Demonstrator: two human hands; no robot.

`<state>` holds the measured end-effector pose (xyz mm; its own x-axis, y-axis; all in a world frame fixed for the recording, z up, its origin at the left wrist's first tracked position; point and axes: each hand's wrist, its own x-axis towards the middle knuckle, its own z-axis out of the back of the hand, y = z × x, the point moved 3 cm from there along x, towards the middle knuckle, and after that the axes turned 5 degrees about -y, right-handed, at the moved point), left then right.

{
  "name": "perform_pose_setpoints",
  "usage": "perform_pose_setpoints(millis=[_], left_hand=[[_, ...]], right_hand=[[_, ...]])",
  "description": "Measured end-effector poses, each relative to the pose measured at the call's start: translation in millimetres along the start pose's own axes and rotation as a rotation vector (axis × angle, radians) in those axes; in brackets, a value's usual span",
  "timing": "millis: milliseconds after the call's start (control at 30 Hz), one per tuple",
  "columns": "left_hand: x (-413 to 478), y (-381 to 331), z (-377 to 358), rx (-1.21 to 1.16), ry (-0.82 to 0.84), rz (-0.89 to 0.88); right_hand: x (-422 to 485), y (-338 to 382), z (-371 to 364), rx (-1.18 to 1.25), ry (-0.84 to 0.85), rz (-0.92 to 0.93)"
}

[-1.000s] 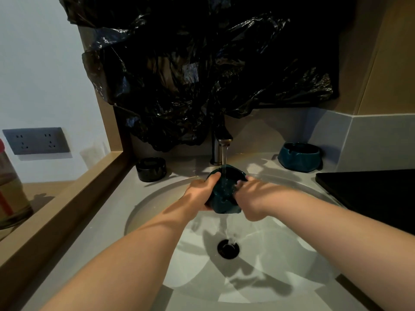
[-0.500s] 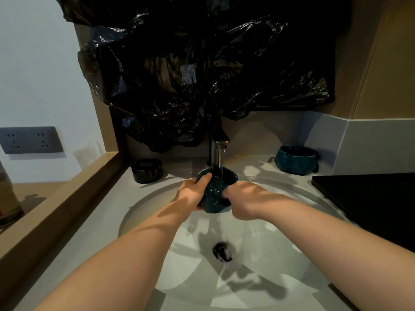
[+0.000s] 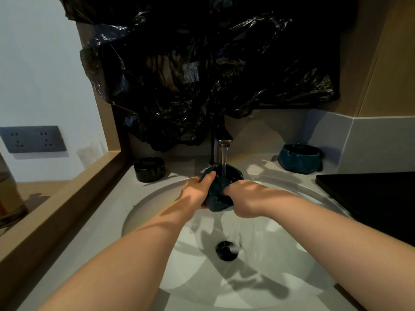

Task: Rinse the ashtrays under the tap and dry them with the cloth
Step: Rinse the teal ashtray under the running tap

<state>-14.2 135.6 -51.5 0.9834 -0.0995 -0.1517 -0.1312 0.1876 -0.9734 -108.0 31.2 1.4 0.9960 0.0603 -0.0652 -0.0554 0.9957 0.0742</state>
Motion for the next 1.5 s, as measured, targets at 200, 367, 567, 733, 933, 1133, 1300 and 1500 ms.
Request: perform_pose_setpoints(millis=[200, 367, 567, 733, 933, 1133, 1300, 1500], left_hand=[[-1, 1, 0, 0.008, 0.04, 0.007], [-1, 0, 4, 0.029, -0.008, -0.027], [-9, -9, 10, 0.314, -0.133, -0.295], [-24, -18, 10, 0.371, -0.115, -0.518], [-32, -24, 5, 0.537, -0.059, -0.653], [-28, -19, 4, 0.485, 0.069, -0.633], [-15, 2, 9, 0.35, 0.346, -0.264], [-11, 13, 14, -0.156, 0.401, 0.264]], right_hand=[[6, 9, -11, 0.065, 0.054, 0.041], [-1, -6, 1, 0.245, -0.047, -0.017], [10, -33, 7, 1.397, -0.095, -0.594], [11, -31, -3, 1.918, -0.033, -0.735], [19, -15, -3, 2.263, -0.121, -0.818], [20, -13, -3, 2.294, -0.156, -0.726], [13, -18, -7, 2.256, -0.179, -0.729], [15, -24, -12, 2.246, -0.161, -0.691]])
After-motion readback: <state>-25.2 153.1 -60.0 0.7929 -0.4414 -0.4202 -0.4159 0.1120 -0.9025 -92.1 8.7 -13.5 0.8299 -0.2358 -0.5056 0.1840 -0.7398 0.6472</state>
